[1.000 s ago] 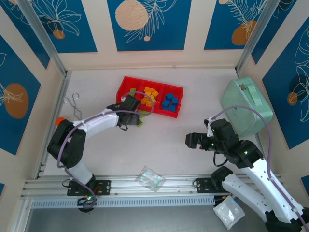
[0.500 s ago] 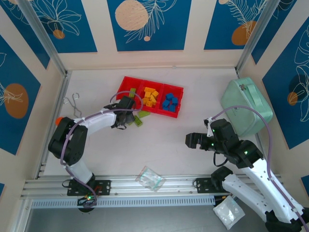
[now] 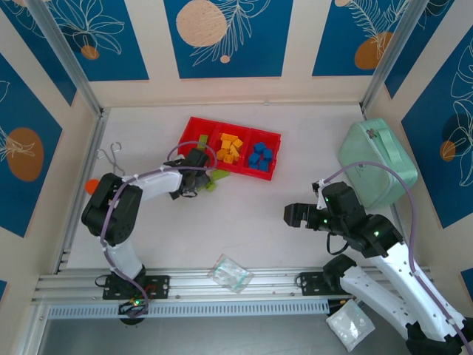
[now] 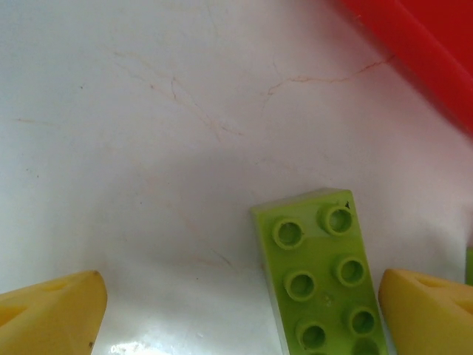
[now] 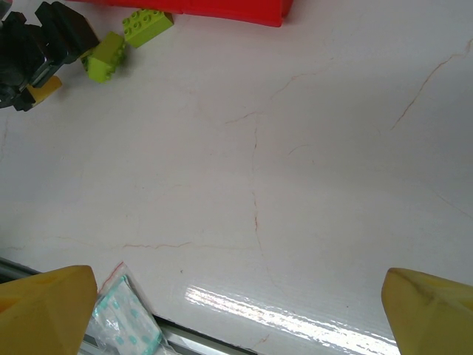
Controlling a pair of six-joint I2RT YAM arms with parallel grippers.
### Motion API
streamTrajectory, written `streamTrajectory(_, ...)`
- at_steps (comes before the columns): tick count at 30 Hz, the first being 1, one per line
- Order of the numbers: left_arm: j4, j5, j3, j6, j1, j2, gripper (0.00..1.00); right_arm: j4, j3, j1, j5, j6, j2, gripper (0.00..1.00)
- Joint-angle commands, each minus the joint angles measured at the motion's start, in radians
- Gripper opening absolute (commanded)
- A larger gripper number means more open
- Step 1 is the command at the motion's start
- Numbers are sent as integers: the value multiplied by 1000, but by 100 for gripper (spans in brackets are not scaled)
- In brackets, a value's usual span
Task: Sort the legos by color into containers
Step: Pick up the lego from the center of the table.
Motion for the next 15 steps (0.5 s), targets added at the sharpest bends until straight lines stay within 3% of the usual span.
streamTrajectory(1, -4, -32, 3, -29, -1, 16, 93, -2, 6, 7, -4, 5, -10, 99)
streamTrajectory(15, 107, 0, -106, 50, 29, -13, 68, -1, 5, 7, 1, 9, -9, 99)
